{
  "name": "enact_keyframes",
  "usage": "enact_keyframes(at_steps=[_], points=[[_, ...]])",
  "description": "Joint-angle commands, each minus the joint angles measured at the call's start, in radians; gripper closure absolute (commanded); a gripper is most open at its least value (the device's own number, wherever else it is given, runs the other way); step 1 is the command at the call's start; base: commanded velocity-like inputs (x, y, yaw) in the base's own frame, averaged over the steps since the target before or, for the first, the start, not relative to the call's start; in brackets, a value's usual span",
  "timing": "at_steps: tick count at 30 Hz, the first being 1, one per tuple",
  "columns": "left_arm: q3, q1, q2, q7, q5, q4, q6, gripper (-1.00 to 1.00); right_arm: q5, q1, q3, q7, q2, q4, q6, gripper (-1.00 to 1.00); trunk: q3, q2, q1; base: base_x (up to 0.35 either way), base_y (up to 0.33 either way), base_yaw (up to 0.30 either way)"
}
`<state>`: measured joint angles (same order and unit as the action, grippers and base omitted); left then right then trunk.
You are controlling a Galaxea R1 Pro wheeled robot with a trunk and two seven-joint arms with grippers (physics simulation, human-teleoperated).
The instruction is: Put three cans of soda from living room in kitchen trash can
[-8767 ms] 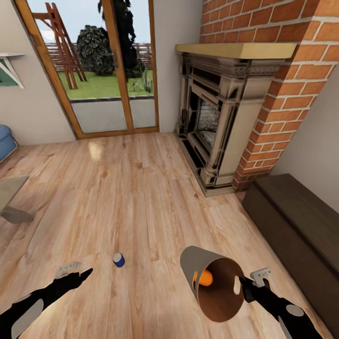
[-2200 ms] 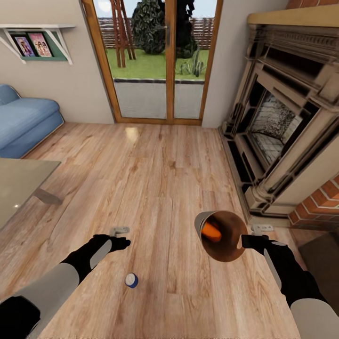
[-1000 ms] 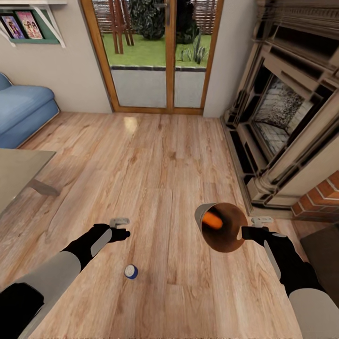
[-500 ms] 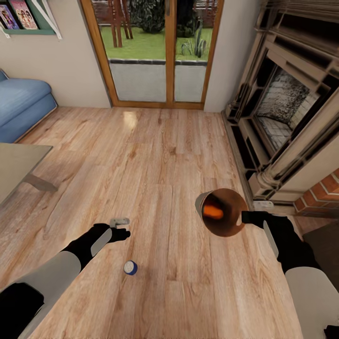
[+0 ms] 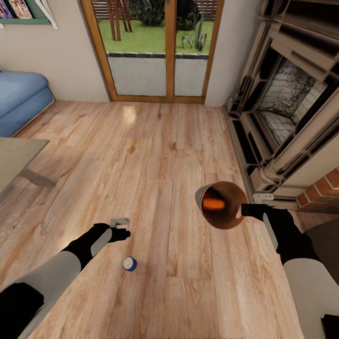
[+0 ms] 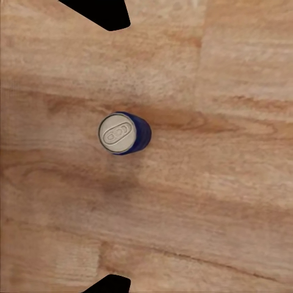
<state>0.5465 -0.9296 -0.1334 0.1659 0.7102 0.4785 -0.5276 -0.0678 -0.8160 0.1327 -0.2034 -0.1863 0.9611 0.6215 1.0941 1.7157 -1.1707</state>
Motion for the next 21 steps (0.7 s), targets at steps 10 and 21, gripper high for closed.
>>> enact_keyframes(at_steps=[10,21], points=[[0.001,0.0,0.0,0.0,0.0,0.0,0.0,-1.0,0.016,-0.052,-0.002,-0.007,0.003,0.008,0.041,1.0,0.043,0.07,-0.038,0.0,0.0,0.0],[0.001,0.0,0.0,-0.001,0.0,0.0,0.0,-1.0,0.016,-0.088,-0.004,-0.007,0.007,0.053,0.135,1.0,0.078,0.147,-0.08,0.0,0.0,0.0]])
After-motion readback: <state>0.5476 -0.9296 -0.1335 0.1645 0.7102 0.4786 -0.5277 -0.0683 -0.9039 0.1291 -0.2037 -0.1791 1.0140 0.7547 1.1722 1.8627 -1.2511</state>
